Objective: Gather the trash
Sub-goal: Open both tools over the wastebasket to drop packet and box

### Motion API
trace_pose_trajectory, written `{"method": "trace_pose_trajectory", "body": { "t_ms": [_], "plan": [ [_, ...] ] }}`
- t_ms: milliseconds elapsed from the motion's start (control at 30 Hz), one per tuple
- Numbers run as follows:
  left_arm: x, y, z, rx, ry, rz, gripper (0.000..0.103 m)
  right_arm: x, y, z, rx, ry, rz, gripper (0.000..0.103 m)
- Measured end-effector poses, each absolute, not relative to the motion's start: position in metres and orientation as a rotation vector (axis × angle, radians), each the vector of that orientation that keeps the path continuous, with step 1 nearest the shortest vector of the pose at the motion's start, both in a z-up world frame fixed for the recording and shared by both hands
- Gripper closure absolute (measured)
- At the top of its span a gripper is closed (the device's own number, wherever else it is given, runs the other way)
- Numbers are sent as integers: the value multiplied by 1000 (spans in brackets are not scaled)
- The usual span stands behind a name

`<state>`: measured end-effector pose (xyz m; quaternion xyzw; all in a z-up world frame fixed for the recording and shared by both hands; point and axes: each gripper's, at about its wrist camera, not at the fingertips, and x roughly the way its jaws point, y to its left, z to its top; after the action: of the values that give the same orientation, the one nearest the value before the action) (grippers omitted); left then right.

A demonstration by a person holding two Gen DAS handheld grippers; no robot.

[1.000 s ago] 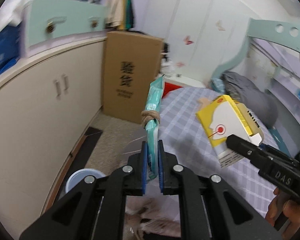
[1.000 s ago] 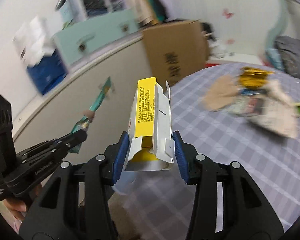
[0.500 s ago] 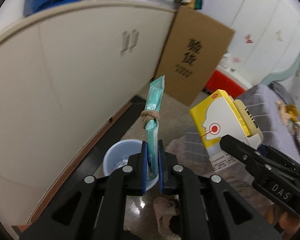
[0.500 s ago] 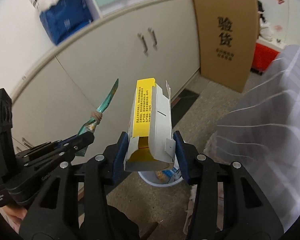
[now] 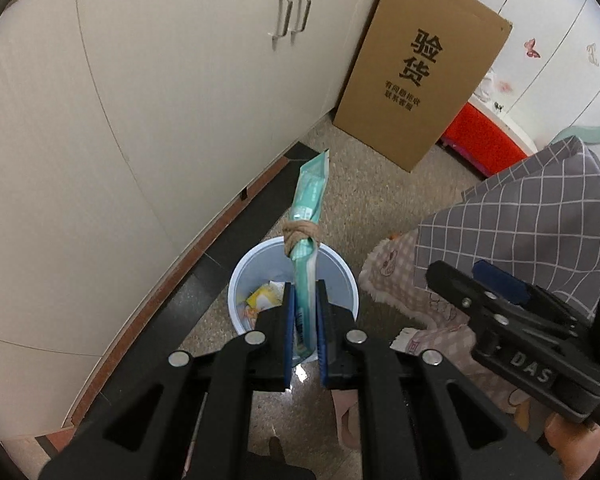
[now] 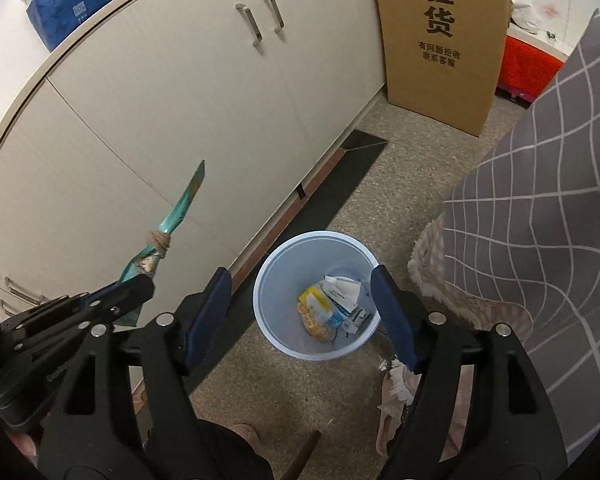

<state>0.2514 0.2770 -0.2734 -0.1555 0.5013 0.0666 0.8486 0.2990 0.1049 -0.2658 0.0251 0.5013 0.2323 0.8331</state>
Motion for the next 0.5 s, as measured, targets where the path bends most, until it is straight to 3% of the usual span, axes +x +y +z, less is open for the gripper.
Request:
{"method": "trace_pose_trajectory", "body": {
  "t_ms": [500],
  "plan": [
    [263,255,-268,-304,1062,107,94,294,89,-240,92,983,482,28]
  ]
}}
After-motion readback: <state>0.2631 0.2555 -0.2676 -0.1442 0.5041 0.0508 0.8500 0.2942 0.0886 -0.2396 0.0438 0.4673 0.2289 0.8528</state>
